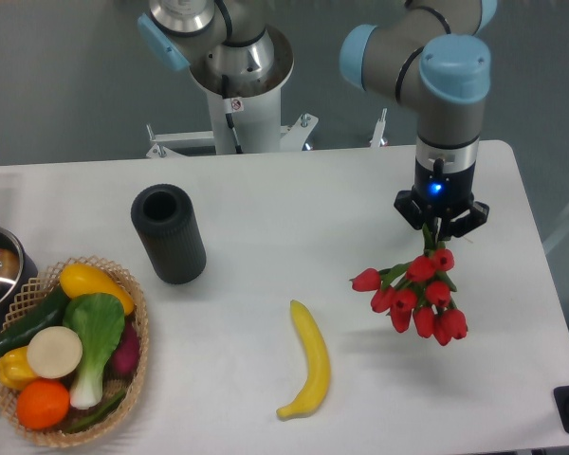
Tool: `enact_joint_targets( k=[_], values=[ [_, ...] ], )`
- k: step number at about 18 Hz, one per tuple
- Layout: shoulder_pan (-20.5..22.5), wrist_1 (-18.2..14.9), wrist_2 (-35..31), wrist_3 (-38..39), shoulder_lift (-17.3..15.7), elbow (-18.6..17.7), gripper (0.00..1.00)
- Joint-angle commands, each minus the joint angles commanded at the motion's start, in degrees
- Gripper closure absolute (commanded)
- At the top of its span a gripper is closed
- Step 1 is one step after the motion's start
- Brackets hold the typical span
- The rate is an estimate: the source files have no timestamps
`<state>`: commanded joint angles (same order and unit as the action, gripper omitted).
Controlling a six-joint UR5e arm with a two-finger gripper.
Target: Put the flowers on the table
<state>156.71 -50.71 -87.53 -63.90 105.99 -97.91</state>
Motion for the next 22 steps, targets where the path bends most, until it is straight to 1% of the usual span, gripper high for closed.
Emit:
enact_joint_targets(
  k=[3,6,12,13,14,15,16,17,20,22],
  values=[
    [-1.31,0.26,-0.62,0.17,1.23,0.0,1.0],
    [-1.67,0.0,-1.76,0.35,1.93,-0.17,1.0],
    [-2.99,-0.18,-1.76,0.88,3.69,-0.26,0.99],
    [-3.25,-0.18,-1.76,0.88,3.7,-0.35,0.92],
    [-3.6,-0.26,-1.59,0.88,3.7,-0.35,0.76],
    [-3.69,-0.18,-1.33,0.88,3.7,-0.44,0.57],
    [-3.78,0.09,-1.32,0.88,3.7,-0.7,0.05],
    [-3.78,0.35,-1.24,0.97,3.7,-1.31,0.0],
    [-3.69,1.14,-1.5,0.44,3.17,-1.49,0.0],
    [-2.91,1.75,-1.41,0.0,2.91,-1.49,0.0]
  ],
)
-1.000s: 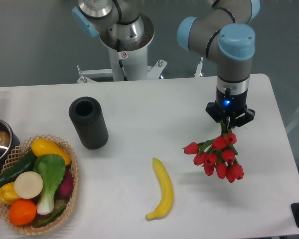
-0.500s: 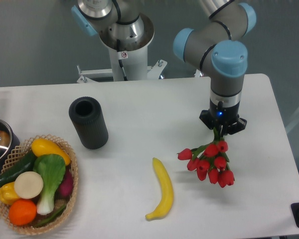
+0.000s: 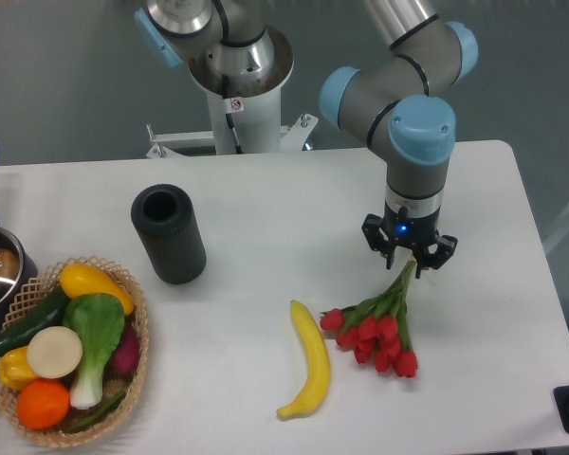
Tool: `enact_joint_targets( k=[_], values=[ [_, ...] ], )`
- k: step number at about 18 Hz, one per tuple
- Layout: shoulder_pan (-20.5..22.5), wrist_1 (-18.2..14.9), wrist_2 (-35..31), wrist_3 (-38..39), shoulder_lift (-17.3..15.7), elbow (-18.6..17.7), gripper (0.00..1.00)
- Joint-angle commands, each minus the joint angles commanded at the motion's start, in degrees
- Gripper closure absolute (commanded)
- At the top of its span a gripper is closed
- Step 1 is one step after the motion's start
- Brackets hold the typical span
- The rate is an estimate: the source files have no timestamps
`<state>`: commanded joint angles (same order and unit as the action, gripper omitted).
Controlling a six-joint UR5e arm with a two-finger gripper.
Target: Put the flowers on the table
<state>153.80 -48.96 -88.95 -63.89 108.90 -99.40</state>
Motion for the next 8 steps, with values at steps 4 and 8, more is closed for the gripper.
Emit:
enact_joint_targets(
  k=[4,8],
  values=[
    [1.93,0.18,0.53,0.0,-0.97,-0.09,0.0],
    [3.43,1.32,0.62,-0.97,-0.44,0.62,0.0]
  ],
)
